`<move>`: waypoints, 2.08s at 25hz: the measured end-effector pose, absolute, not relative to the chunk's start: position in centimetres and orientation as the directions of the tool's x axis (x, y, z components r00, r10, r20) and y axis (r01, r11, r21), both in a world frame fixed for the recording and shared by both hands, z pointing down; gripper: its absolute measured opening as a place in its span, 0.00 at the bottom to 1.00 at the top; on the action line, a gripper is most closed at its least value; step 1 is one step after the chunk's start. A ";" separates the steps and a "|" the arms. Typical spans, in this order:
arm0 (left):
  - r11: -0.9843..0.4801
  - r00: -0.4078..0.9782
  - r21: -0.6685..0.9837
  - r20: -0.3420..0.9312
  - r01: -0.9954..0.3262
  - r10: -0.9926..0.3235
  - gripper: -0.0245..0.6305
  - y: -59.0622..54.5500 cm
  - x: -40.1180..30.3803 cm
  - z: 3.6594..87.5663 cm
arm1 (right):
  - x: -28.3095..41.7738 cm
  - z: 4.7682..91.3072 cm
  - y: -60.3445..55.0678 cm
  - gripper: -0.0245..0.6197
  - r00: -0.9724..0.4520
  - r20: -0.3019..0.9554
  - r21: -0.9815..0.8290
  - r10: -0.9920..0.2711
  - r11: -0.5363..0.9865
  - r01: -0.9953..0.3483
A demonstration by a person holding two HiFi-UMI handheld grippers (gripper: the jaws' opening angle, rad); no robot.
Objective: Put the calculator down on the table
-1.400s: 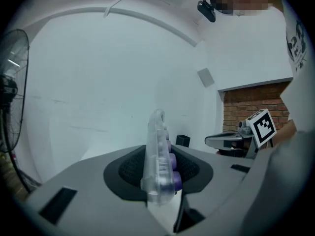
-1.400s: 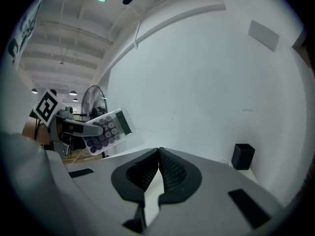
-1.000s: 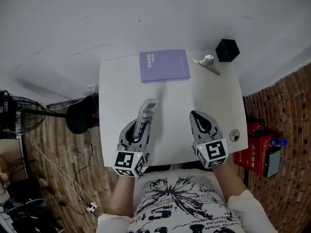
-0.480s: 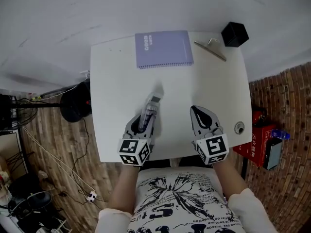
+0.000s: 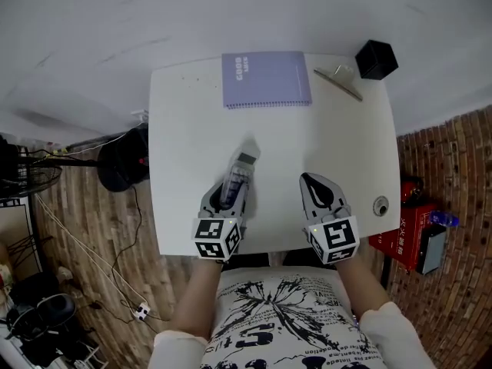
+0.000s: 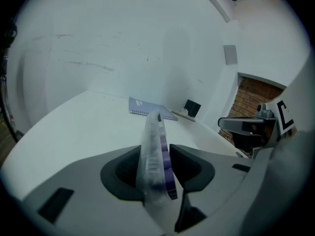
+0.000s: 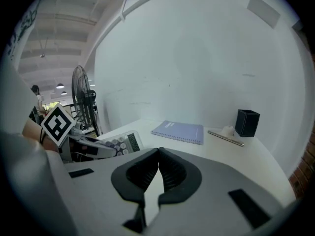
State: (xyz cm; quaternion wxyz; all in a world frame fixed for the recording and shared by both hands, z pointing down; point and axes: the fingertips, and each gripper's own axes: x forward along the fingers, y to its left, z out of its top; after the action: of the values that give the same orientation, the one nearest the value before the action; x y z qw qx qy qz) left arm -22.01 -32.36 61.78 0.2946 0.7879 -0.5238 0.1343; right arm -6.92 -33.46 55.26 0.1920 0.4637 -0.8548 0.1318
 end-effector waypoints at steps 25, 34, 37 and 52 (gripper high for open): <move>-0.398 0.446 0.203 0.441 -0.895 -0.779 0.51 -33.6 -23.6 53.6 | -7.8 51.7 -33.7 0.06 -0.492 0.391 -0.032 -0.778 0.523 -0.852; -0.417 0.409 0.022 0.249 -0.909 -0.878 0.30 -32.8 -25.7 43.3 | -7.5 46.2 -33.7 0.06 -0.471 0.259 0.041 -0.843 0.497 -0.867; -0.411 0.401 -0.010 0.203 -0.911 -0.893 0.21 -32.1 -26.4 41.3 | -7.3 44.4 -33.6 0.06 -0.462 0.212 0.073 -0.861 0.485 -0.871; -0.415 0.409 -0.020 0.138 -0.910 -0.902 0.06 -30.9 -28.5 38.8 | -9.3 42.2 -32.9 0.06 -0.513 0.179 0.108 -0.839 0.535 -0.838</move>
State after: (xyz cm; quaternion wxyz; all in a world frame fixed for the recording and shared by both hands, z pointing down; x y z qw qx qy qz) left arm -28.46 -30.94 38.85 0.0291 0.8387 -0.5401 0.0636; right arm -9.33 -32.89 42.16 0.1050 0.4821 -0.8698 -0.0037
